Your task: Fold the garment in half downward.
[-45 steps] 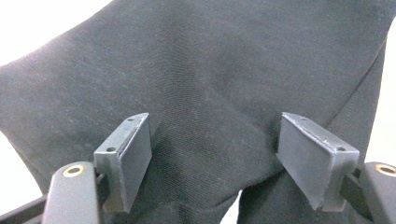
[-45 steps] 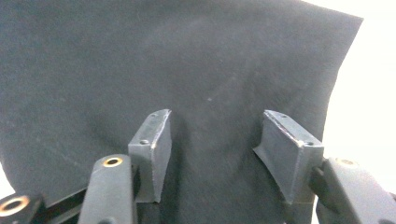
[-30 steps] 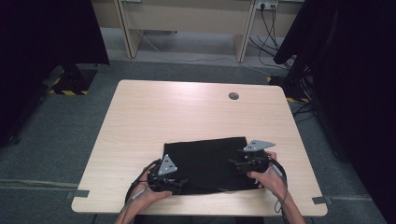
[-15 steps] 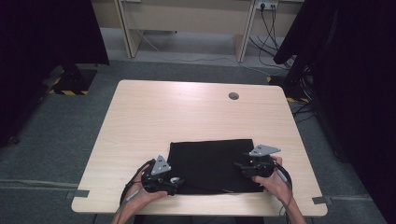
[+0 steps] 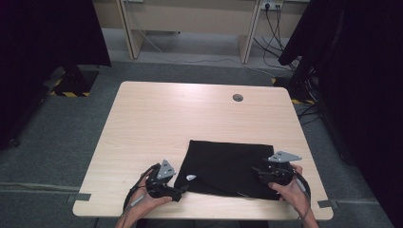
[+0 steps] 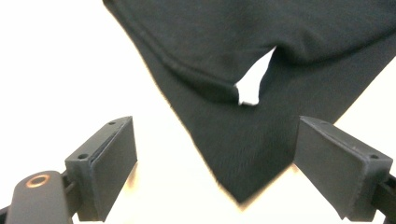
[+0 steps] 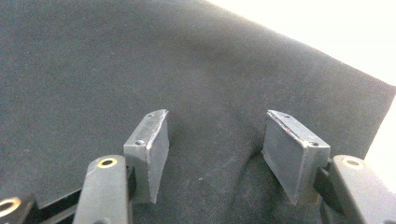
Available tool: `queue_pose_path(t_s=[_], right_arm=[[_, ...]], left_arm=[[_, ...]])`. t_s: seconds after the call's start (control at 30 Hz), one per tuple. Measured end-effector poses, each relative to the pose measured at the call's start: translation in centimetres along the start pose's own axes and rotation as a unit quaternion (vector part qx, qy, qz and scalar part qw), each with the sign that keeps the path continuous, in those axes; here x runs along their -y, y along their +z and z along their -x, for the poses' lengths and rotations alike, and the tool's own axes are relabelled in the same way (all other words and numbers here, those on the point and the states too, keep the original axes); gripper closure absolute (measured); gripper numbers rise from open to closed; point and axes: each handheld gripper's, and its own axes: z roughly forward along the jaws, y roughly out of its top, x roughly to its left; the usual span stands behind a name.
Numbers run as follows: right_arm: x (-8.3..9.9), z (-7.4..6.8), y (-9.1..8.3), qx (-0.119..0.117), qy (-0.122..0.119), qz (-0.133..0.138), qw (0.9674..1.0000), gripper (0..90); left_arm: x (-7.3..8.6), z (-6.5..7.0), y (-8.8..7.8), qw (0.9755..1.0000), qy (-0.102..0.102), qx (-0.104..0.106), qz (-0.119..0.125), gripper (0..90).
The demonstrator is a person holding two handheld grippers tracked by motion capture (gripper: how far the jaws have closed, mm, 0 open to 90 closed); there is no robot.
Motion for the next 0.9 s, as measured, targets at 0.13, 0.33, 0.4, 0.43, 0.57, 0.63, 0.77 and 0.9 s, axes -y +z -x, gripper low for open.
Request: queue_pose_path(t_s=[0.13,0.33,0.4,0.43,0.57,0.63,0.77,0.9], right_arm=[[-0.1,0.5,-0.2,0.006,0.003,-0.004,1.0,34.2],[-0.5,-0.2,-1.1,-0.022,-0.001,0.019,0.9996,31.0],[-0.4,-0.5,-0.7,-0.023,-0.005,0.006,0.9997,30.8],[-0.2,-0.4,-0.4,-0.021,-0.006,-0.004,0.9998,30.9],[0.2,0.2,0.0,-0.021,-0.011,0.0,0.9997,32.4],[0.3,0.6,0.0,-0.02,-0.016,-0.001,0.9997,32.4],[0.3,1.5,0.0,-0.023,-0.022,0.0,0.9995,32.3],[0.4,2.2,0.0,-0.027,-0.023,0.005,0.9994,32.3]], left_arm=[[0.0,-0.1,0.0,0.9999,-0.01,-0.007,0.002,12.5],[0.1,0.4,0.1,0.9993,-0.002,-0.032,-0.017,3.7],[0.1,0.4,0.1,0.9994,-0.004,-0.03,-0.018,1.9],[0.2,0.4,0.1,0.9993,-0.006,-0.031,-0.019,1.0],[0.2,0.4,0.1,0.9991,-0.011,-0.035,-0.021,0.0],[0.2,0.4,0.1,0.9991,-0.011,-0.035,-0.021,0.0],[0.2,0.4,0.1,0.9992,-0.01,-0.034,-0.021,0.0],[0.2,0.4,0.1,0.9992,-0.01,-0.034,-0.021,0.0]])
